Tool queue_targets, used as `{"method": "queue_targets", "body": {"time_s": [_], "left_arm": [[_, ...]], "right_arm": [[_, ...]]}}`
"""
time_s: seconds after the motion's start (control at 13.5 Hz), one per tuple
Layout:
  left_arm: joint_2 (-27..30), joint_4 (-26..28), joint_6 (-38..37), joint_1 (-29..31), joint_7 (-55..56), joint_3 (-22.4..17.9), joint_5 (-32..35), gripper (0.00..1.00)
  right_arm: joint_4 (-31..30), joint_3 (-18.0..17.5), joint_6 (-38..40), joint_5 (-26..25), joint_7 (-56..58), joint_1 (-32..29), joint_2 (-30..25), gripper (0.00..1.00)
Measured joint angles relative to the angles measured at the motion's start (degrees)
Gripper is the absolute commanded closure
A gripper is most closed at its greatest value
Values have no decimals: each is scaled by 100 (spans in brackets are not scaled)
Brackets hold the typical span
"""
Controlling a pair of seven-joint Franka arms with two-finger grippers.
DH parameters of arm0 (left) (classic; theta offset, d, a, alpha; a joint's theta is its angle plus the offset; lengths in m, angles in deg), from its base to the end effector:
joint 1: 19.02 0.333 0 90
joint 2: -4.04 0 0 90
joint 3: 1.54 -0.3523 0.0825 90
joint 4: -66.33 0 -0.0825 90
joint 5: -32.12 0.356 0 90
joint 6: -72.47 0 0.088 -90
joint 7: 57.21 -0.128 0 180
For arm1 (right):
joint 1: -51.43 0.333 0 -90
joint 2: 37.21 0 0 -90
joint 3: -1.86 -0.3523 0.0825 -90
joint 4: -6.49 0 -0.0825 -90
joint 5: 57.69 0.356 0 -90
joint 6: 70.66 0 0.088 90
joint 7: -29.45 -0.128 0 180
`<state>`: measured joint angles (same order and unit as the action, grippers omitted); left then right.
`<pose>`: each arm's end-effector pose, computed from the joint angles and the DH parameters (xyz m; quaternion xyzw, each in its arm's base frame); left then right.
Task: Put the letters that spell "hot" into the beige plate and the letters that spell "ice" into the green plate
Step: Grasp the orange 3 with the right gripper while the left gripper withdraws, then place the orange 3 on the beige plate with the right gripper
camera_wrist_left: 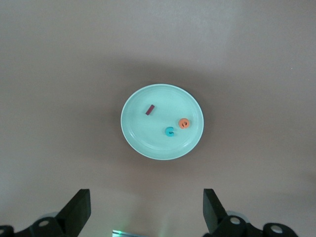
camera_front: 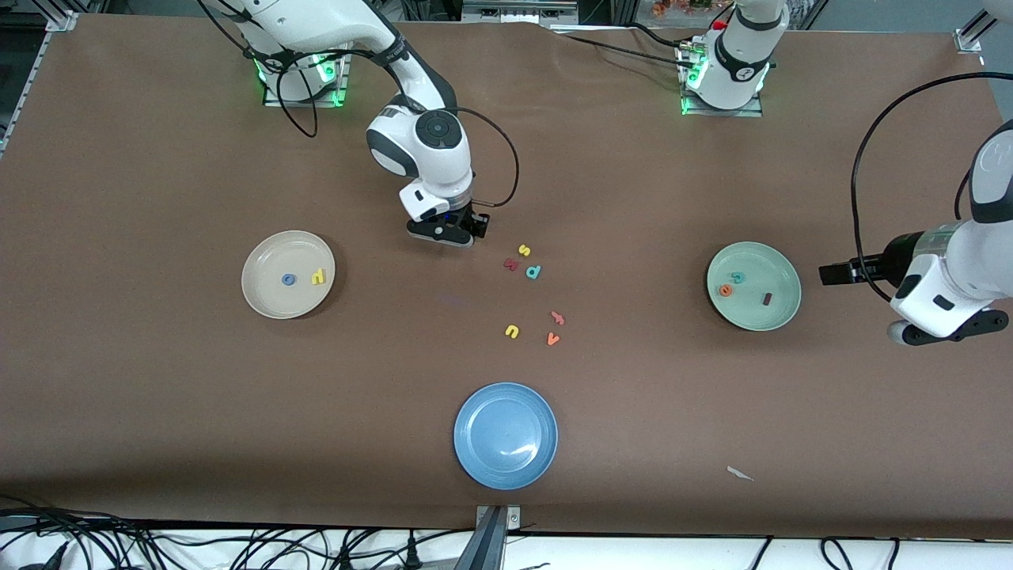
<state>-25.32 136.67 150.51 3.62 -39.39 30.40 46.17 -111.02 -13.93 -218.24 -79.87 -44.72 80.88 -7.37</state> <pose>0.6388 0.0159 0.5013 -0.9841 -0.0892 0.1515 0.0244 0.4245 0.4222 0.2255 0.9931 -0.1086 0.0433 0.0018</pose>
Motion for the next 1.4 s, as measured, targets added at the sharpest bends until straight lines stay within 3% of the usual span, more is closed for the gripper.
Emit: {"method": "queue_targets", "body": {"time_s": [0.22,0.37,0.52,0.74,0.96,1.4], "left_arm": [[-49,-268,0,-1114,-330,-1370,-13,0],[-54,-446,49,-1751,-353,-1958,-49,0],[-41,-736,70,-1901,-354,-2145,-437,7],[151,-944,90,-1862,-819,-2580,-1129,4],[447,-939,192,-1866,-1045,-2838,-1256,3],[547,-770,278,-1903,-1398,-2895,-1265,1]], "right_arm": [[3,-16,-58,-99,-164,96,79,33],[4,-17,-88,-325,-361,131,159,34],[7,-16,-173,-484,-501,133,231,44],[30,-17,-210,-513,-521,134,252,69],[58,-16,-206,-514,-524,134,241,92],[71,19,-203,-574,-420,52,189,95]]}}
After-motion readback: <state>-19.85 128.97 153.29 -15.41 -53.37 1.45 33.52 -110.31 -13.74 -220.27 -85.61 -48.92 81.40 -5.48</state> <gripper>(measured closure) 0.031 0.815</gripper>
